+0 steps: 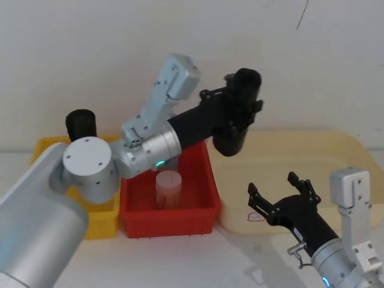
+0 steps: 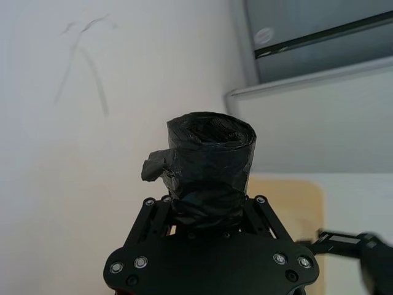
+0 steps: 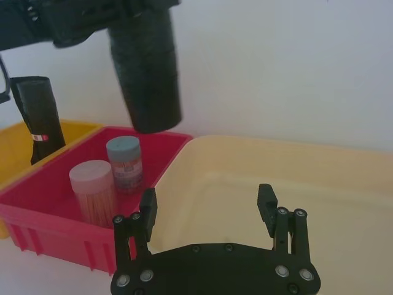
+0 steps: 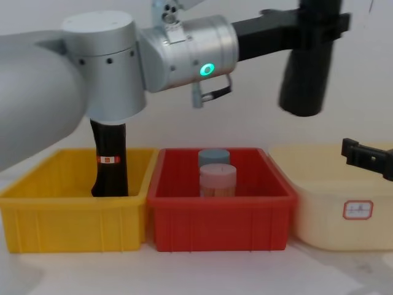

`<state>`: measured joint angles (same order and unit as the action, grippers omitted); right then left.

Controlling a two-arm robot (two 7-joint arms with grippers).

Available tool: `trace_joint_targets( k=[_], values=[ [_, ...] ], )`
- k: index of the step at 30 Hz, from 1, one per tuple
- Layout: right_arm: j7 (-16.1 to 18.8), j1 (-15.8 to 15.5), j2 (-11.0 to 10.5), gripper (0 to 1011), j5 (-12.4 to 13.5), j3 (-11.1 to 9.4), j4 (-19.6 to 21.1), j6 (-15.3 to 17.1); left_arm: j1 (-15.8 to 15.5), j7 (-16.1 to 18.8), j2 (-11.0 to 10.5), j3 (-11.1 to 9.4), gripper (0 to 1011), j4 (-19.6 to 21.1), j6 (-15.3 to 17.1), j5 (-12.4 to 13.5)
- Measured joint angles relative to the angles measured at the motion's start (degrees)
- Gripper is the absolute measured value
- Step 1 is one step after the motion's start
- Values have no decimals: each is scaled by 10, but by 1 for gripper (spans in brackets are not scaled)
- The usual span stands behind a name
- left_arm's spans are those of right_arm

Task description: Pick up the garbage bag with the one hand and transfer it to the other hand.

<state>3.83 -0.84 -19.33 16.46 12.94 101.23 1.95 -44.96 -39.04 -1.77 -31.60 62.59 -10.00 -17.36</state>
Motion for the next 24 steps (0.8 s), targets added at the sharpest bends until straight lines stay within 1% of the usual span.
trace_joint_targets(
  k=[6,9,16,24],
  values=[
    [0,0,0,1001,0,0,0,0,-15,-29,20,-9,391,-21,-9,-20],
    [0,0,0,1000,0,0,0,0,-18,-38,26,-11,391,-26,-11,-27],
    [0,0,0,1000,0,0,0,0,-21,-49,34,-16,391,-33,-14,-40],
    [0,0,1,1000,0,0,0,0,-21,-54,37,-19,391,-35,-14,-50]
  ],
)
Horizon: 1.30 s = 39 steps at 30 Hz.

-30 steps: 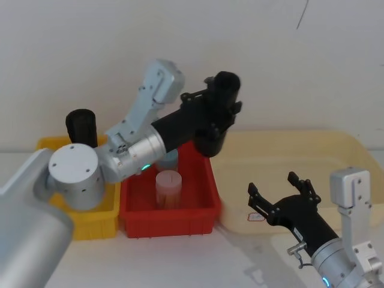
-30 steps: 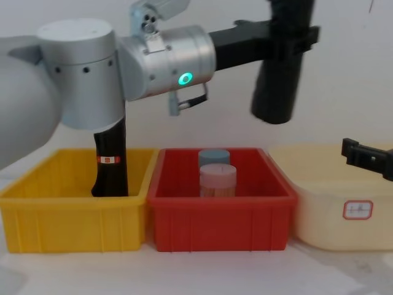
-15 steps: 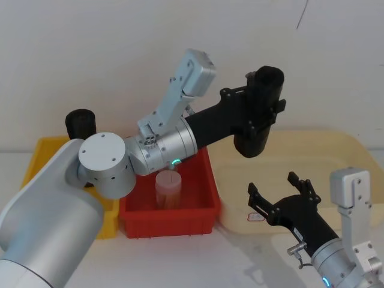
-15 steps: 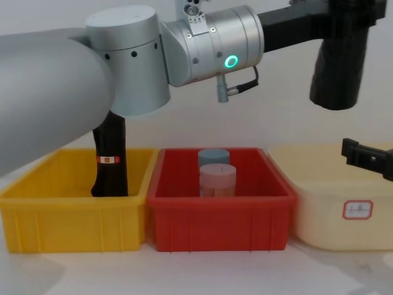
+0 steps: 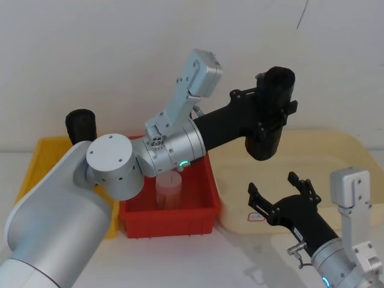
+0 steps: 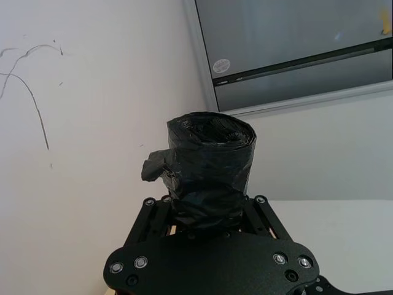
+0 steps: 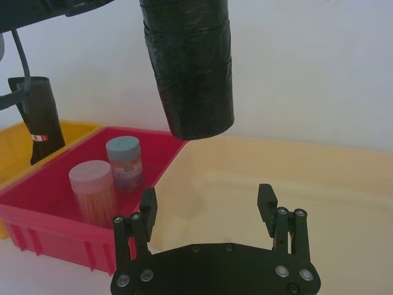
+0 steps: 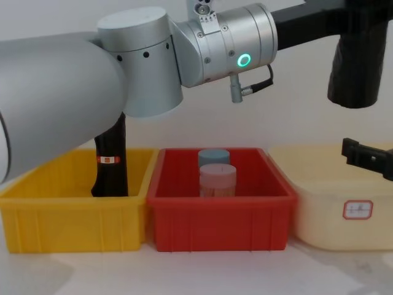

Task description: Pick up the garbage bag with the one hand and transfer it to the other hand.

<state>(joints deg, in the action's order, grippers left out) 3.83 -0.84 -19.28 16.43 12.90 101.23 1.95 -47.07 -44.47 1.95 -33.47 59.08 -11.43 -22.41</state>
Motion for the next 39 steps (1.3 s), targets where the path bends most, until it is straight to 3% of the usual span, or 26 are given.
trace_joint_targets(
  k=[25,39],
  values=[
    [-15,27,32,1000,2,-16,-5,0,2,-5,3,-3,391,-2,-1,-12],
    [8,25,37,1001,18,-16,7,22,2,-6,3,-3,391,-2,-1,-13]
  ],
)
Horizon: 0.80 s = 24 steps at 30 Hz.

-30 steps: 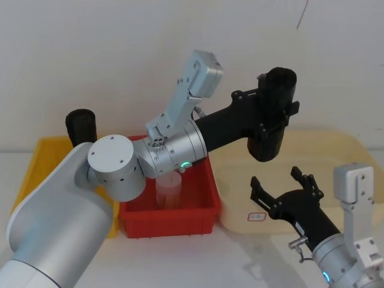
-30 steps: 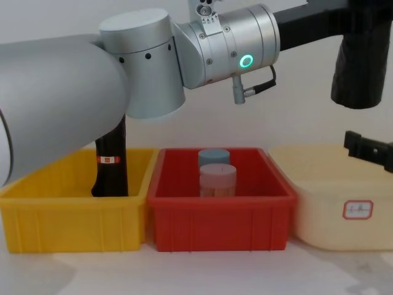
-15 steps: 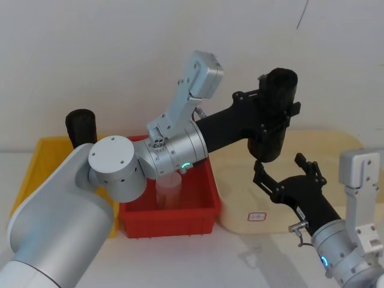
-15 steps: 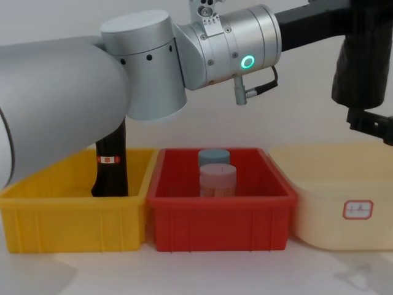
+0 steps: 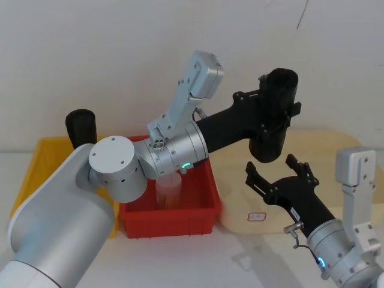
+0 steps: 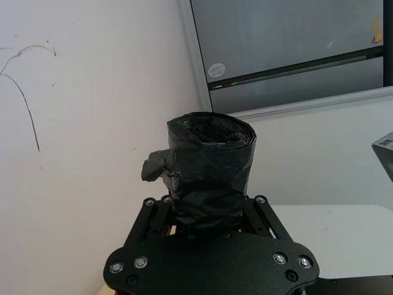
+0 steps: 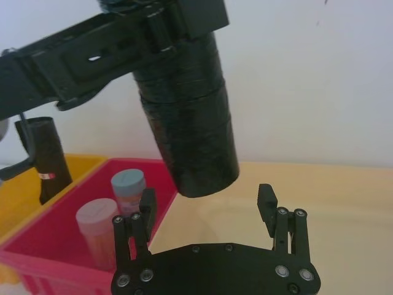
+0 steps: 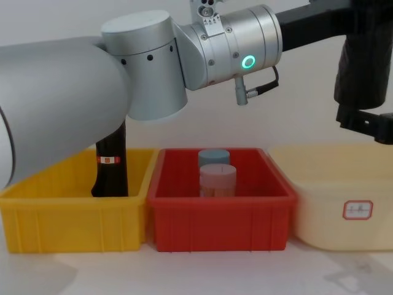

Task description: Pick up the garbage bag with the one hand and transfer it to the other hand.

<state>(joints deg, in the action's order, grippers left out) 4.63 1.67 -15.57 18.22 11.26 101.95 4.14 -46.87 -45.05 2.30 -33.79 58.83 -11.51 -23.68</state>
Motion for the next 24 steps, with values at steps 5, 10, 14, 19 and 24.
trace_joint_targets(
  k=[5,10,14,19,24],
  values=[
    [7,-2,0,1001,2,0,5,3,0,0,0,0,391,0,0,0],
    [12,-3,2,1001,2,0,7,4,0,0,0,0,391,0,0,0],
    [15,-2,5,1000,2,0,7,3,0,0,0,0,391,0,0,0],
    [17,1,9,1000,0,-2,5,-1,0,0,0,0,391,0,0,0],
    [19,4,12,1000,-2,-3,0,-4,0,0,0,0,391,0,0,0]
  ],
)
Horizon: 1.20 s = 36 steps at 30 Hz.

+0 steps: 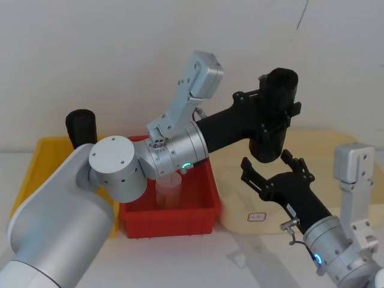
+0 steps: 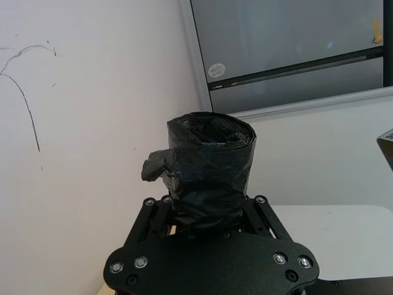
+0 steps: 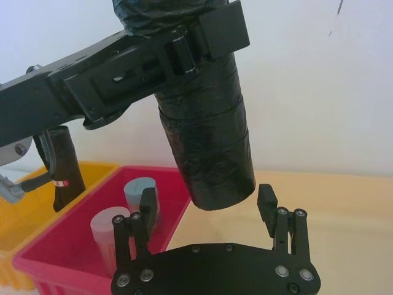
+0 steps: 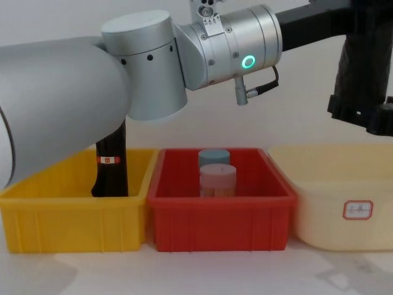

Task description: Pick up the garbage bag with the one hand and transfer it to the other hand.

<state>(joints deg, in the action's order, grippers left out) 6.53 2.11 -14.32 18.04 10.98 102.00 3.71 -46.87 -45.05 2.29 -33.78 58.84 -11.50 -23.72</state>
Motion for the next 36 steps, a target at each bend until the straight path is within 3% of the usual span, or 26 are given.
trace_joint_targets(
  k=[22,36],
  values=[
    [12,20,16,1000,-6,-9,-20,-13,0,0,0,0,391,0,0,0],
    [12,35,29,1000,-8,-10,-31,12,0,0,0,0,391,0,0,0]
  ],
)
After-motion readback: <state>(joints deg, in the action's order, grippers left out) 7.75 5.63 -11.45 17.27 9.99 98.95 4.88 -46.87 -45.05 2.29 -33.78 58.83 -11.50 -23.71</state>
